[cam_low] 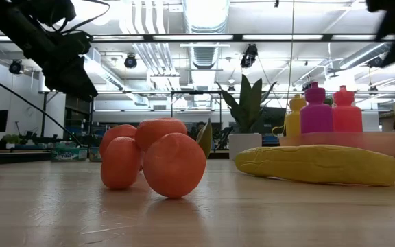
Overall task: Pick & Place Food Item
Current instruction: Put the red strawberry into the gray bin
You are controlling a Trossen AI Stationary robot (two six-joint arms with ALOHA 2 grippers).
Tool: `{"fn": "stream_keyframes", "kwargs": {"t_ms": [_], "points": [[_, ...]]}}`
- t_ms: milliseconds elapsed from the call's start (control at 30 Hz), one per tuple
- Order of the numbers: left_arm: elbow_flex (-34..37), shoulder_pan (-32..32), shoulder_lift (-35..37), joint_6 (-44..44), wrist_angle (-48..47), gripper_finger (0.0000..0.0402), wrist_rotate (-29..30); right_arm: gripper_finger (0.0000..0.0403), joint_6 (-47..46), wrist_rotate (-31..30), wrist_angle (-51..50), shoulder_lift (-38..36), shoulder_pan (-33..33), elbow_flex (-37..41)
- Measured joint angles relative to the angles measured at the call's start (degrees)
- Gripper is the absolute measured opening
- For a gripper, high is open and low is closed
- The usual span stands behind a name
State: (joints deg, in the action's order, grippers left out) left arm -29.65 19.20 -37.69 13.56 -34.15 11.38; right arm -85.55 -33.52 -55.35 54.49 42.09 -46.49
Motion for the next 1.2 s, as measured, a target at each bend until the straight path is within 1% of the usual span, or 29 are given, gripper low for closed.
{"fn": "stream_keyframes", "kwargs": {"t_ms": [67,133,200,300,433,500,600,667,733,867,967,1100,1200], "points": [[0.0,0.0,-0.02,0.0,-0.02,0.0275,0.0,0.0263,5.64,-2.98,0.37,-2.15,-2.44,0.05],[0.0,0.01,-0.01,0.0,0.0,0.0275,0.0,0.0263,12.67,-4.44,2.03,-4.05,-5.47,0.12],[0.0,0.01,-0.02,0.0,-0.02,0.0275,0.0,0.0263,21.26,-4.45,5.69,-5.45,-8.8,0.3],[0.0,0.02,-0.02,0.0,0.0,0.0275,0.0,0.0263,34.79,-4.21,13.94,-6.31,-13.99,0.73],[0.0,0.01,-0.01,0.0,0.0,0.0275,0.0,0.0263,46.25,-4.02,21.54,-5.39,-20.9,0.84],[0.0,0.02,-0.01,0.0,0.0,0.0275,0.0,0.0263,50.75,-1.79,24.32,-4.23,-24.42,0.89],[0.0,0.0,0.0,-0.02,0.0,0.0275,-0.02,0.0263,57.03,5.2,29.22,-1.88,-29.97,0.89],[0.0,0.01,-0.02,-0.01,0.0,0.0275,-0.01,0.0263,59.85,8.96,32.57,0.28,-33.12,0.91],[0.0,0.02,0.0,0.0,0.0,0.0275,0.0,0.0263,62.83,11.11,36.42,2.86,-35.9,0.94],[0.0,0.01,0.0,0.0,0.0,0.0275,0.0,0.0263,69.76,15.11,48.58,9.24,-39.98,0.97],[0.0,0.01,-0.01,-0.01,-0.01,0.0275,0.0,0.0263,72.3,15.32,58.22,14.97,-42.22,0.9],[0.0,0.0,0.0,0.0,0.02,0.0275,0.0,0.0263,72.53,12.37,68.99,23.94,-44.63,0.24],[0.0,0.02,-0.01,0.0,0.0,0.0275,0.0,0.0263,72.73,12.17,76.27,30.89,-45.72,-1.48]]}}
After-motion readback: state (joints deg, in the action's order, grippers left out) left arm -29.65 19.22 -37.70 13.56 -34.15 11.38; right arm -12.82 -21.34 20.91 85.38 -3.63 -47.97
